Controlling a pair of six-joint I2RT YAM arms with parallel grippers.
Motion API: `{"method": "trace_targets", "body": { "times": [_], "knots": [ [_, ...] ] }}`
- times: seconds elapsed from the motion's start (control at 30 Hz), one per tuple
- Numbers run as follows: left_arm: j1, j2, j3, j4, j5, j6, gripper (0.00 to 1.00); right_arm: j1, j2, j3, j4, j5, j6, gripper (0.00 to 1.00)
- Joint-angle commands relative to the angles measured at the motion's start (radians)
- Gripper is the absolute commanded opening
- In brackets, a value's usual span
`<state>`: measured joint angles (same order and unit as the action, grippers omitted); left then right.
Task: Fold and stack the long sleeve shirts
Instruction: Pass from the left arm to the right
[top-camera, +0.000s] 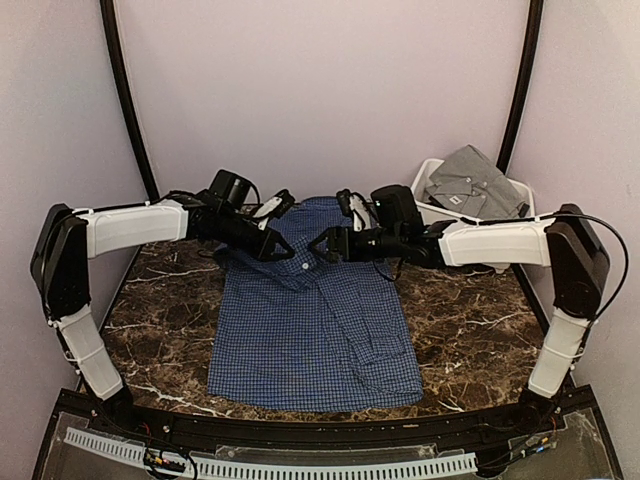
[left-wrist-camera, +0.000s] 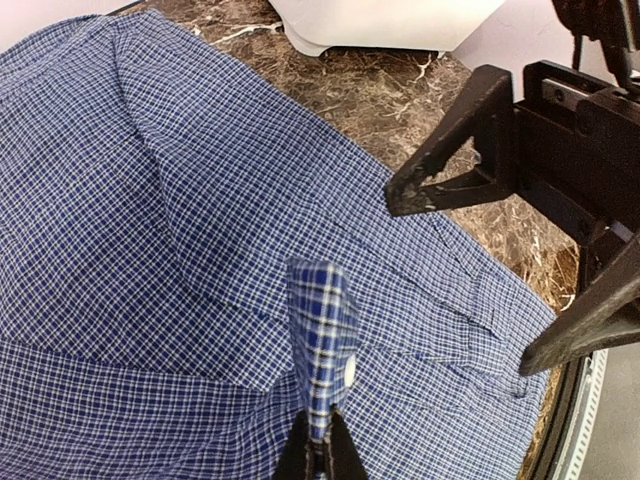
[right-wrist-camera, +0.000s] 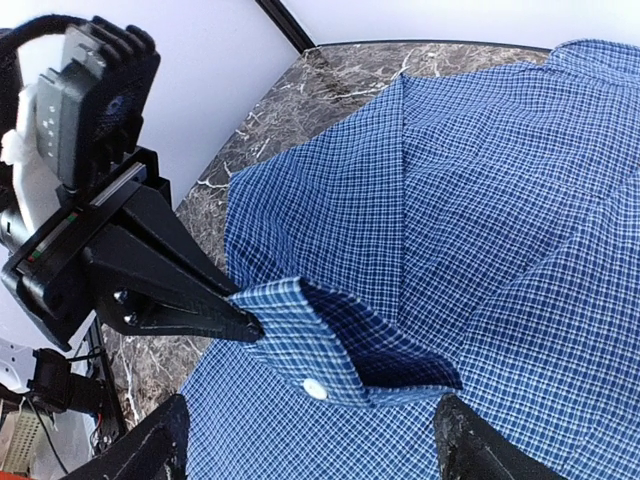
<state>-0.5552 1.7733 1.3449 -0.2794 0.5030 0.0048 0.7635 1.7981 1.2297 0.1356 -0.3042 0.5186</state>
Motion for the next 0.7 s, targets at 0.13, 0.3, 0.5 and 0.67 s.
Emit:
{"method": "trace_targets", "body": {
  "times": [0.13,0.3,0.5,0.67],
  "knots": [
    [-0.021,-0.074,-0.015,0.006,0.079,0.052,0.0,-0.007,0.04,0.047,0.079,-0.048,-0.178,0.82],
    [-0.022,-0.076,-0.012,-0.006,0.083,0.055,0.0,-0.007,0.064,0.083,0.086,-0.051,-0.254,0.83],
    [-0.023,-0.099,-0.026,0.003,0.062,0.052,0.0,-0.007,0.077,0.101,0.075,-0.094,-0.235,0.81],
    [-0.049,-0.135,-0.055,0.04,-0.089,0.053,0.0,-0.015,0.013,0.089,-0.001,-0.026,-0.12,0.81]
  ]
}}
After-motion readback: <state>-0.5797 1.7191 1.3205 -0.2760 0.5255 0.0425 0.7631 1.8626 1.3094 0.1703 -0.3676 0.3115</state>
